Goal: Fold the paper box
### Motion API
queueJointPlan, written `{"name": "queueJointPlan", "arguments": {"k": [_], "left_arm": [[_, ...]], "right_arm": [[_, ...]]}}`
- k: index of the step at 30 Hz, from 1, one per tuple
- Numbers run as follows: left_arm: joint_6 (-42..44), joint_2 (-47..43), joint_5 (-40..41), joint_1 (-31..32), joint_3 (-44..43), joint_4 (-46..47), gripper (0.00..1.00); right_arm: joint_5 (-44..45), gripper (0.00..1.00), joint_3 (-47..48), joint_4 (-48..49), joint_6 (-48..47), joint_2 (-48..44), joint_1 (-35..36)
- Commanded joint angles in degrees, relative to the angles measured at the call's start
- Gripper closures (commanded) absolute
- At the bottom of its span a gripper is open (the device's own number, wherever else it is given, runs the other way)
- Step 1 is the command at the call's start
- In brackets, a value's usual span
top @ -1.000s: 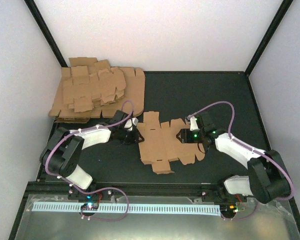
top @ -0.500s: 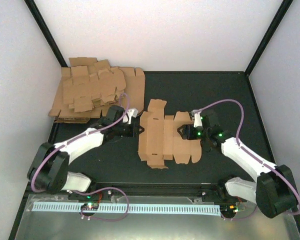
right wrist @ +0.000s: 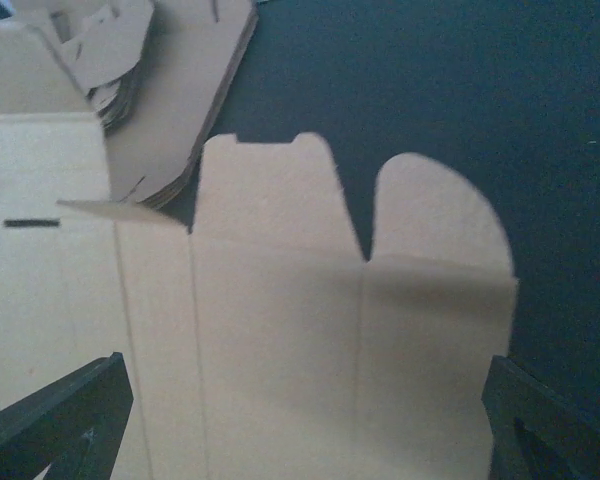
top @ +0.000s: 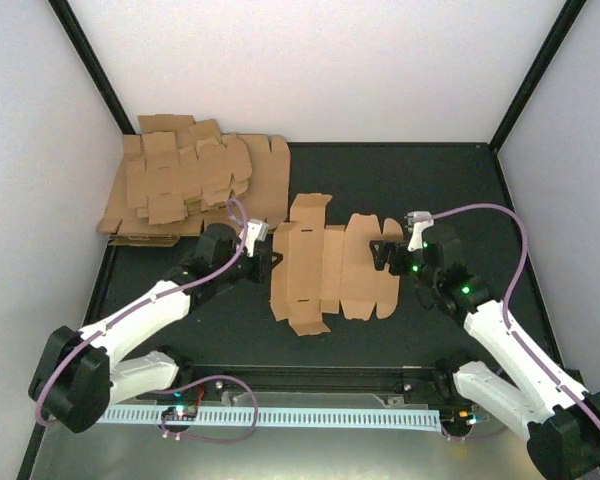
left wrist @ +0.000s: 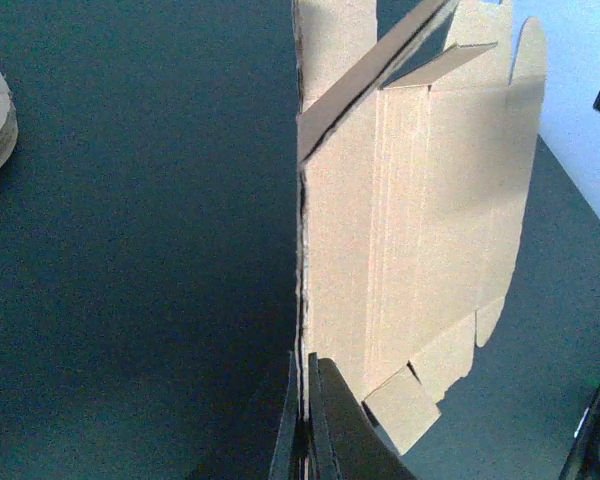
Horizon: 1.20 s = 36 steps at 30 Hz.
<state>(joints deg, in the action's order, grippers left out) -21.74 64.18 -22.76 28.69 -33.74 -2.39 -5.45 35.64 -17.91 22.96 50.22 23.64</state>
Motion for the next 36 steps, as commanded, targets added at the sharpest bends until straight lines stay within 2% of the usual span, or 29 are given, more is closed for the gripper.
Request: {"name": "queueJointPlan", "arguments": {"k": [1,10,17,23,28,36], "left_arm": [[2.4,-1.1,3.7,1.3,1.7,4.1,0.99],[1.2,-1.4,7.7,2.9,4.3,6.1,0.99],[-0.7,-3.8,8.8,3.2,8.6,11.3,0.99],[-2.0,-4.6,11.9,4.6,10.7,14.5,0.99],[-2.9,-5.0,14.9,6.6,11.9,16.7,0.99],[-3.6,-6.3,19.5,9.6,13.9,20.2,0.98]], "right_arm": [[6.8,0.0,-0.4,-1.8,1.7,0.1,-0.5],[2.0,0.0,-1.4,-2.2,3.2,4.0,-0.6],[-0.5,0.09,-4.4,-1.6,2.0,0.1,-0.6],[-12.3,0.25,-8.2,2.8,0.1,-2.7,-0.6],[-16.8,0.41,-10.3,5.0,-0.2,-3.3,-0.6],[-20.5,0.5,-12.8,6.7,-1.2,-4.4,-0.4]]}}
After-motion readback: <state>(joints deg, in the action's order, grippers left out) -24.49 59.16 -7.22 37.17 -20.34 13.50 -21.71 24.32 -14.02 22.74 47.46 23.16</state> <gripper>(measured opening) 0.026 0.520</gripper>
